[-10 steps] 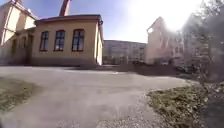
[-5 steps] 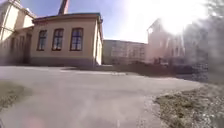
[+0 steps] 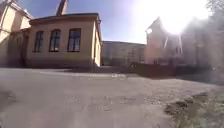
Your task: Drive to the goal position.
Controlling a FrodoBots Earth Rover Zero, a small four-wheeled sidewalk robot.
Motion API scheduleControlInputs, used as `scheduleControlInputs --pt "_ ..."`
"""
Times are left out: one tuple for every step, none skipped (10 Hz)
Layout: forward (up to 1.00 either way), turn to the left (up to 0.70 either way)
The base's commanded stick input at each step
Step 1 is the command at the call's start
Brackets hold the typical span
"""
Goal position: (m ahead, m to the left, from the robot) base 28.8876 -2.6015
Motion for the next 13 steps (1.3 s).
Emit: scheduleControlInputs --pt "0.85 0.00" --pt "0.85 0.00" --pt "0.85 0.00" --pt "0.85 0.00" --pt "0.85 0.00" --pt "0.85 0.00" --pt "0.85 0.00" --pt "0.85 0.00" --pt "0.85 0.00" --pt "0.85 0.00" --pt "0.85 0.00" --pt "0.85 0.00" --pt "0.85 0.00"
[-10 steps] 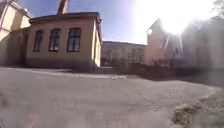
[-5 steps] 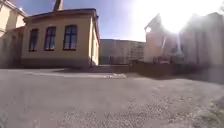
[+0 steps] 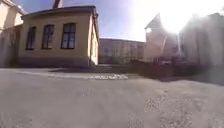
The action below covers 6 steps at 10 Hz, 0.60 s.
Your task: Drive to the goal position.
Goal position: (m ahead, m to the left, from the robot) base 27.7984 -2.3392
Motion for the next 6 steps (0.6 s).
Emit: scheduleControlInputs --pt "0.85 0.00" --pt "0.85 0.00" --pt "0.85 0.00" --pt "0.85 0.00" --pt "0.85 0.00" --pt "0.85 0.00"
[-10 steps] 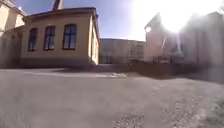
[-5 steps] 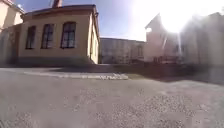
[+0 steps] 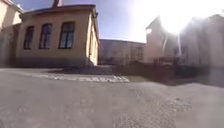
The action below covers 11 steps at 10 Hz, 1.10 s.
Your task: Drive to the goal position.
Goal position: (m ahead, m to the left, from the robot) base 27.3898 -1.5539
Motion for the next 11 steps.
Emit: scheduleControlInputs --pt "0.85 0.00" --pt "0.85 0.00" --pt "0.85 0.00" --pt "0.85 0.00" --pt "0.85 0.00" --pt "0.85 0.00" --pt "0.85 0.00" --pt "0.85 0.00" --pt "0.85 0.22" --pt "0.85 0.34" --pt "0.85 0.34"
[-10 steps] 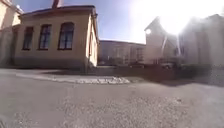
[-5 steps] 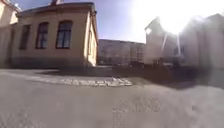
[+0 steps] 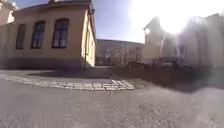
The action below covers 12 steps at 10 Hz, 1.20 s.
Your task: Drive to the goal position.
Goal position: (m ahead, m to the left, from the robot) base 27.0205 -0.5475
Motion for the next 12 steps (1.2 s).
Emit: scheduleControlInputs --pt "0.85 0.09" --pt "0.85 0.00" --pt "0.85 0.00" --pt "0.85 0.00" --pt "0.85 0.00" --pt "0.85 0.00" --pt "0.85 0.00" --pt "0.85 0.00" --pt "0.85 0.00" --pt "0.85 0.00" --pt "0.85 0.00" --pt "0.85 0.00"
